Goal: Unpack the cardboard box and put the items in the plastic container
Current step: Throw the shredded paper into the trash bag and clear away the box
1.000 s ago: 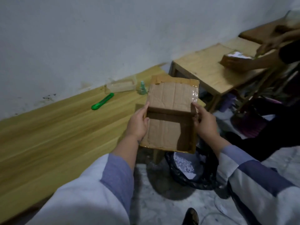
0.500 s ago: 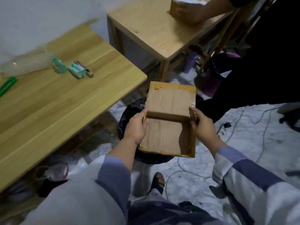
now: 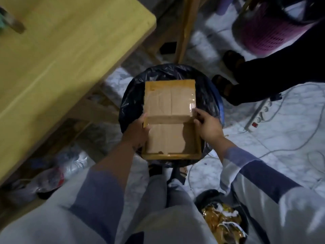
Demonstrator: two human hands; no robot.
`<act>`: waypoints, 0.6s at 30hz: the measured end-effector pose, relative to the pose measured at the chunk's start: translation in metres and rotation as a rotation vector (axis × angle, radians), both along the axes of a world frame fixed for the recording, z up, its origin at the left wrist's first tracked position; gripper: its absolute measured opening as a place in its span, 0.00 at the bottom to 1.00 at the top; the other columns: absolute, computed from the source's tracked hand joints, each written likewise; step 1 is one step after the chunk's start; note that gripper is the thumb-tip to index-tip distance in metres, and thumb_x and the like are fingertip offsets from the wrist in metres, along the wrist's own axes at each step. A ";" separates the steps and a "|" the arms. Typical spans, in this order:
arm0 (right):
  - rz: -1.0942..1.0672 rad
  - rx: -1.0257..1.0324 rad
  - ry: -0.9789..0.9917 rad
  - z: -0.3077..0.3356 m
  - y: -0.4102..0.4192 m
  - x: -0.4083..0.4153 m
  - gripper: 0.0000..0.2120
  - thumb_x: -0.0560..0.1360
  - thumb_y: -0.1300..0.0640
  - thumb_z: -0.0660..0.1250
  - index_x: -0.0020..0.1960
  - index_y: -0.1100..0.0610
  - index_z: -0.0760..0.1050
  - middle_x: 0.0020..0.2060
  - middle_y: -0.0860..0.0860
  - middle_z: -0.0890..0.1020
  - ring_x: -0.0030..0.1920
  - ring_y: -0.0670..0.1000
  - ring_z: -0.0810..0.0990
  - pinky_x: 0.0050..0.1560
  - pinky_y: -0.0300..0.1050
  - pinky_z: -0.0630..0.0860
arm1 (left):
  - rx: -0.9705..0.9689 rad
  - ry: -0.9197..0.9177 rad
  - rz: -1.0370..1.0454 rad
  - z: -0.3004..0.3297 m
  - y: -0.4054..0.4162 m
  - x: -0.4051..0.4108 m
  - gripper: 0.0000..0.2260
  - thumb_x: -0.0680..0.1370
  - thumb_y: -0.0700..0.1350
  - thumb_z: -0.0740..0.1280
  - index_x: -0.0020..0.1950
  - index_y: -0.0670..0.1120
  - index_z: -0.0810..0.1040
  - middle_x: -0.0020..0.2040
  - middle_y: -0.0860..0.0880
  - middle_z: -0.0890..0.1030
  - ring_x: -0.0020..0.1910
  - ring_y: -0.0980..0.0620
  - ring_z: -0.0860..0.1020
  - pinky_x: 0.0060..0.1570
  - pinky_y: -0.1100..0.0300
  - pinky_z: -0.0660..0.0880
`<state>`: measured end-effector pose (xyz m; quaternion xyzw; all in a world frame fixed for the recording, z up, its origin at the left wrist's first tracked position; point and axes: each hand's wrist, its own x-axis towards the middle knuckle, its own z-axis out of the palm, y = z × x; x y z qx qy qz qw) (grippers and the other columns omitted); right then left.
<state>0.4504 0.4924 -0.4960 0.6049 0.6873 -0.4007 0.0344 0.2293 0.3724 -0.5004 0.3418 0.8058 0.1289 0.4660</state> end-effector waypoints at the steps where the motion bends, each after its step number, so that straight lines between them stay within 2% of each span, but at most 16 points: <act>1: 0.015 -0.022 -0.035 -0.007 0.000 -0.004 0.21 0.77 0.56 0.62 0.69 0.45 0.68 0.58 0.56 0.81 0.57 0.59 0.79 0.55 0.50 0.76 | -0.028 -0.006 -0.044 -0.007 -0.002 -0.002 0.25 0.81 0.47 0.60 0.78 0.51 0.57 0.74 0.47 0.66 0.71 0.44 0.67 0.66 0.52 0.68; 2: 0.026 -0.044 -0.059 -0.012 -0.001 -0.007 0.20 0.77 0.55 0.62 0.69 0.46 0.69 0.58 0.57 0.81 0.56 0.59 0.79 0.56 0.51 0.77 | -0.035 0.007 -0.070 -0.011 -0.004 -0.003 0.24 0.82 0.47 0.59 0.77 0.49 0.58 0.74 0.46 0.66 0.71 0.44 0.67 0.65 0.54 0.67; 6: 0.053 -0.106 -0.080 -0.021 -0.013 -0.019 0.17 0.76 0.56 0.62 0.64 0.50 0.74 0.56 0.58 0.81 0.56 0.60 0.80 0.57 0.53 0.77 | -0.008 0.054 -0.056 -0.013 -0.012 -0.003 0.15 0.80 0.40 0.60 0.67 0.41 0.73 0.65 0.42 0.76 0.63 0.43 0.73 0.48 0.65 0.63; 8: 0.058 -0.143 -0.061 -0.017 -0.021 -0.025 0.15 0.76 0.57 0.62 0.62 0.51 0.75 0.54 0.58 0.82 0.55 0.60 0.80 0.57 0.52 0.77 | -0.008 0.011 -0.070 -0.008 -0.015 -0.003 0.15 0.79 0.37 0.61 0.66 0.41 0.75 0.63 0.41 0.77 0.61 0.43 0.75 0.51 0.63 0.67; 12: 0.088 -0.138 -0.056 0.013 -0.024 -0.034 0.15 0.76 0.58 0.62 0.62 0.52 0.76 0.55 0.58 0.82 0.54 0.59 0.80 0.57 0.50 0.76 | -0.025 -0.062 -0.011 0.013 -0.018 -0.003 0.17 0.79 0.38 0.61 0.68 0.41 0.73 0.67 0.41 0.75 0.66 0.44 0.72 0.65 0.55 0.69; 15: 0.143 -0.107 -0.055 0.050 -0.022 -0.039 0.16 0.76 0.57 0.62 0.63 0.52 0.75 0.54 0.57 0.82 0.53 0.59 0.80 0.56 0.48 0.76 | 0.021 -0.087 -0.012 0.051 -0.014 -0.002 0.17 0.80 0.38 0.60 0.69 0.42 0.72 0.66 0.41 0.74 0.65 0.44 0.73 0.65 0.53 0.70; 18: 0.192 -0.045 -0.028 0.099 -0.018 -0.045 0.15 0.76 0.57 0.62 0.62 0.52 0.75 0.53 0.57 0.82 0.52 0.58 0.81 0.53 0.47 0.77 | 0.062 -0.056 0.005 0.098 -0.009 -0.002 0.16 0.81 0.39 0.59 0.68 0.45 0.72 0.65 0.46 0.76 0.62 0.47 0.75 0.61 0.54 0.73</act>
